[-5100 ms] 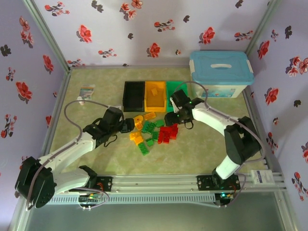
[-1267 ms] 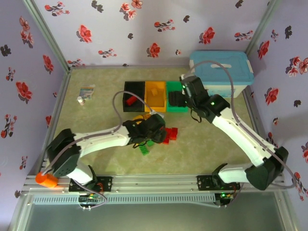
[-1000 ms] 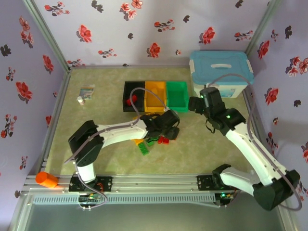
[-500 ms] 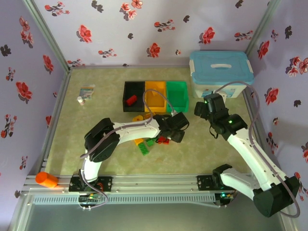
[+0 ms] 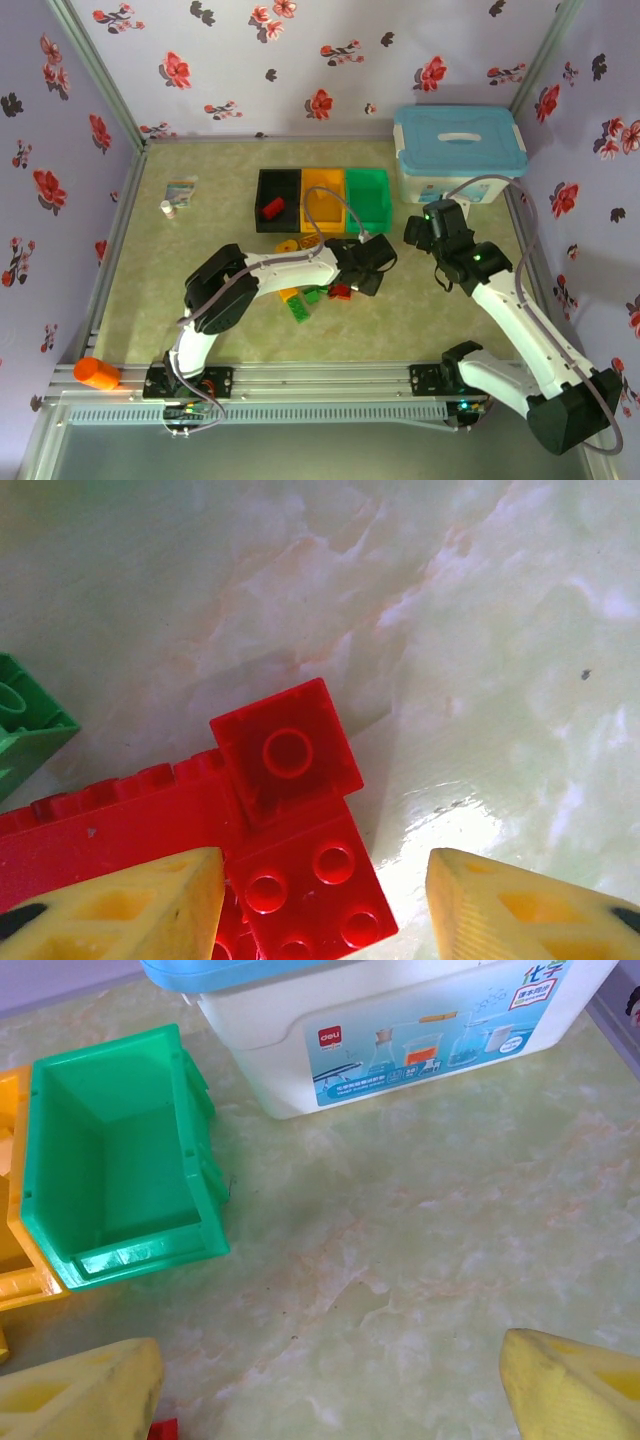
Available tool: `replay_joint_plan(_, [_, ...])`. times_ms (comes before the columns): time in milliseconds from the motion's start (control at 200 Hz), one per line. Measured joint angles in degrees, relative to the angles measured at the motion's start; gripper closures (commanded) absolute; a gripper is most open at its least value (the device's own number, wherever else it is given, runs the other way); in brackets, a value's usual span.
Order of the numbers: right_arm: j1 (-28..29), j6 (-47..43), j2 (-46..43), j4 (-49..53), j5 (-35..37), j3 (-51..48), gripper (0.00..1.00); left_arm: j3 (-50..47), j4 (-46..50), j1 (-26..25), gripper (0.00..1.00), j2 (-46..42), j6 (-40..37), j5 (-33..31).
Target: Sort the legos into containers by color
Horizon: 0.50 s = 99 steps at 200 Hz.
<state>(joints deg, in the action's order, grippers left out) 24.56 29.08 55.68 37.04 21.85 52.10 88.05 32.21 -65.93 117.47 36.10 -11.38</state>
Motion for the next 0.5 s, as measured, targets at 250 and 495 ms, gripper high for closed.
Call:
replay_joint_plan(250, [-0.26, 0.07, -0.52, -0.04, 0.02, -0.81, 0.12, 1.92, 0.68, -0.63, 0.49, 1.75, -0.02, 0.02])
replay_joint_plan(495, [-0.59, 0.11, -1.14, -0.76, 0.0, -1.92, 0.13, 2.34, 2.4, -1.09, 0.55, 2.58, -0.07, 0.0])
